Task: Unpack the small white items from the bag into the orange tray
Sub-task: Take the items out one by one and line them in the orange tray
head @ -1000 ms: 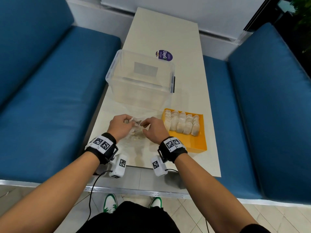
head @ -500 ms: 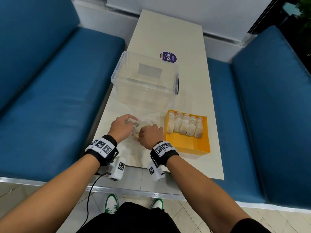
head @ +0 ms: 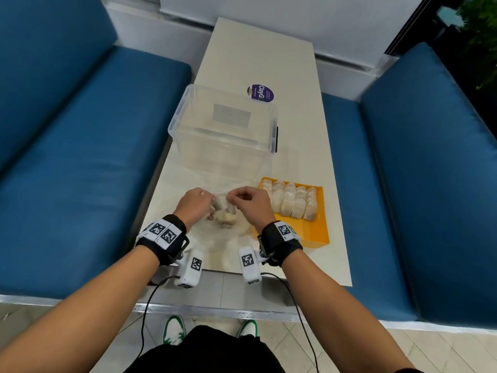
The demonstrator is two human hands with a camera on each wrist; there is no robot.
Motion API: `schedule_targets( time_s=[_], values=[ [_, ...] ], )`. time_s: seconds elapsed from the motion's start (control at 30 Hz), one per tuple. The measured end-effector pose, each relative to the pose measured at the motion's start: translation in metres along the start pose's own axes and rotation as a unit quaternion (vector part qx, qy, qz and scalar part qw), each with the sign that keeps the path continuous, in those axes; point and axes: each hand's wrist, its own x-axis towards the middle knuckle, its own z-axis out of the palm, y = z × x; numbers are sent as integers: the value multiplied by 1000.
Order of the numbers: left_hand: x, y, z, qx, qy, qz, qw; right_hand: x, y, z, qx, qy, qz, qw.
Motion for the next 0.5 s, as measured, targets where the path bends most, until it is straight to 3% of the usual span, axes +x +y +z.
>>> schedule_targets(
  time_s=[0.1,0.3,0.5],
  values=[
    [1,5,6,-88,-38,-19,995,-3,-10,-4,56,-26,1,998],
    [1,6,10,-233,-143,-67,960,-5,-12,-7,46,-56,-12,997],
    [-1,3,9,-251,-123,-42,959,-6,-16,-17,37,-58,-10,998]
  ],
)
